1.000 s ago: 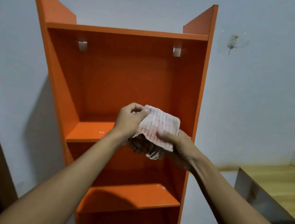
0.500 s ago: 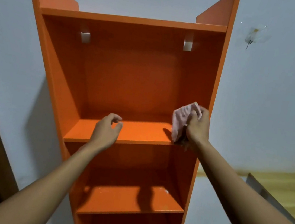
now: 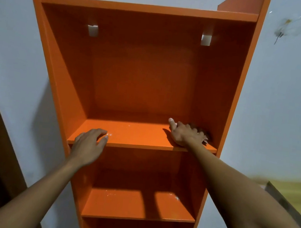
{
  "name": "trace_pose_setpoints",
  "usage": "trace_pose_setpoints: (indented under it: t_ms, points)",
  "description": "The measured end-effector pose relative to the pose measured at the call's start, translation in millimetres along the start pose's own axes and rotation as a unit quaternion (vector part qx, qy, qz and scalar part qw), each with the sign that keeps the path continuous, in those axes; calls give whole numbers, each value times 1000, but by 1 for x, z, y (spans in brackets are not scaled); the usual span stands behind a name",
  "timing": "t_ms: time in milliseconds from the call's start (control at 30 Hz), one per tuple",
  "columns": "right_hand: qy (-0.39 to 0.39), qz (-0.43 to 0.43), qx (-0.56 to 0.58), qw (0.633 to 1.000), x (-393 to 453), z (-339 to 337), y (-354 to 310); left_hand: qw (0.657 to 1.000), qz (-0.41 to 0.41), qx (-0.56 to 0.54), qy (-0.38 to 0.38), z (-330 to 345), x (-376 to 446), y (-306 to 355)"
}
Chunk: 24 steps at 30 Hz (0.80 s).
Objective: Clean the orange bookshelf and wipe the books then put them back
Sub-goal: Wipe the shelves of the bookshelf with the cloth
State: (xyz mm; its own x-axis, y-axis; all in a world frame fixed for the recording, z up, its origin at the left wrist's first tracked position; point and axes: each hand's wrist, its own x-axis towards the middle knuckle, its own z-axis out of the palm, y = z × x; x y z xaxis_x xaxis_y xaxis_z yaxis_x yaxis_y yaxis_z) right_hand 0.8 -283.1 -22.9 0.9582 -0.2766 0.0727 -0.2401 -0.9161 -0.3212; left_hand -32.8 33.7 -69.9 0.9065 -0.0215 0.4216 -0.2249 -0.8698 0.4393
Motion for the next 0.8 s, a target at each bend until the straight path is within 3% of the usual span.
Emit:
trace_pose_setpoints:
  t_ms: [233, 367, 433, 533, 667, 800]
  points:
    - [-44, -83, -69, 993, -17, 14, -18, 1000, 31, -5, -3, 0, -1, -11]
    - [4, -227, -109, 968, -33, 23, -12, 999, 36, -7, 1, 1, -1, -12]
    - [45, -322, -68, 943, -42, 25, -11, 999, 38, -7, 3, 1, 0, -10]
    - [47, -411, -15, 910, -54, 31, -5, 999, 35, -8, -11, 1, -1, -10]
    - [28, -417, 76, 905, -70, 27, -9, 999, 42, -6, -19, -1, -3, -14]
    - [38, -420, 295, 858, -78, 19, -38, 999, 45, -7, -16, 0, -1, -18]
